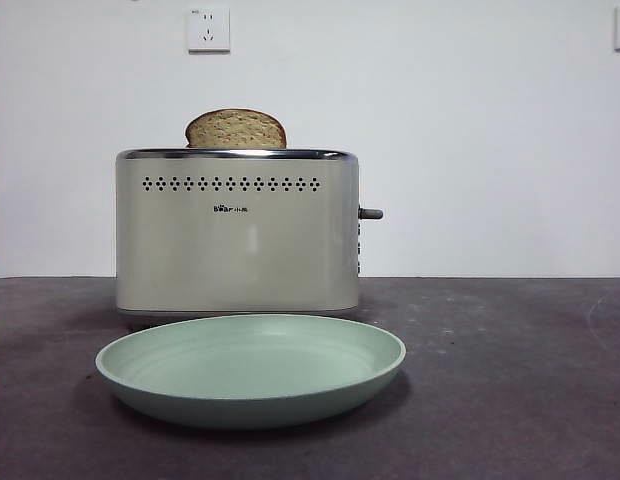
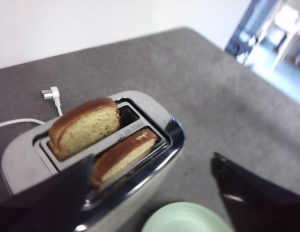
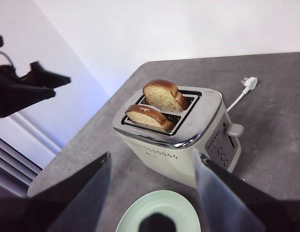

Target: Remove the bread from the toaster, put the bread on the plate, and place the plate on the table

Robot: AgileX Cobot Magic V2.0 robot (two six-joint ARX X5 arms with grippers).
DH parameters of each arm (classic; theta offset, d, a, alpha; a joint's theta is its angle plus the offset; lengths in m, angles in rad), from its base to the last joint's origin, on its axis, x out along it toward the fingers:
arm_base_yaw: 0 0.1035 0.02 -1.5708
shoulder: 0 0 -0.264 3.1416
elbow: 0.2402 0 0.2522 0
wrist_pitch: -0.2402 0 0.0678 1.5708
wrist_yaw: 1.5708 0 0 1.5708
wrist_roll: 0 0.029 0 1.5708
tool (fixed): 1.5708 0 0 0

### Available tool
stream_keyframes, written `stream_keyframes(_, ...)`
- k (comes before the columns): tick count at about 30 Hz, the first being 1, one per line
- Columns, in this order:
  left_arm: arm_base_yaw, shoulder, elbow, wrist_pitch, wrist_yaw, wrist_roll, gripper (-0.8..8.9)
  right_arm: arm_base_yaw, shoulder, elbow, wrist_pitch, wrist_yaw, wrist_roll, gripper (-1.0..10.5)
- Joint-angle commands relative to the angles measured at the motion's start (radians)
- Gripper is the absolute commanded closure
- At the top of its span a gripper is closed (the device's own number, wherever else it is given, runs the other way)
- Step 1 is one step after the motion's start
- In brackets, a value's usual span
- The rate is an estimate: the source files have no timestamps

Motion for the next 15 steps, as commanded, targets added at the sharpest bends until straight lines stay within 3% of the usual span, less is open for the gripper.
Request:
stream_keyframes(1, -0.035, 0.084, 0.090, -0.059, -0.080, 0.176, 3.73, 0.007, 0.006, 0.002, 0.007, 0.002, -0.011, 6.6)
stream_keyframes(3, -0.068, 0.144, 0.151, -0.094, -0.150, 0.228, 3.73, 0.009, 0.009, 0.002, 0.006, 0.003, -0.011, 6.6)
stream_keyframes(7, -0.111, 0.232, 0.214, -0.124, -0.190, 0.310, 3.73, 0.009, 0.014, 0.002, 0.006, 0.003, -0.011, 6.6)
stream_keyframes(10, -0.142, 0.274, 0.219, -0.124, -0.193, 0.336, 3.74, 0.009, 0.017, 0.002, 0.006, 0.003, -0.011, 6.6)
stream_keyframes(15, -0.180, 0.336, 0.219, -0.124, -0.295, 0.368, 3.74, 0.009, 0.020, 0.002, 0.006, 0.003, -0.011, 6.6)
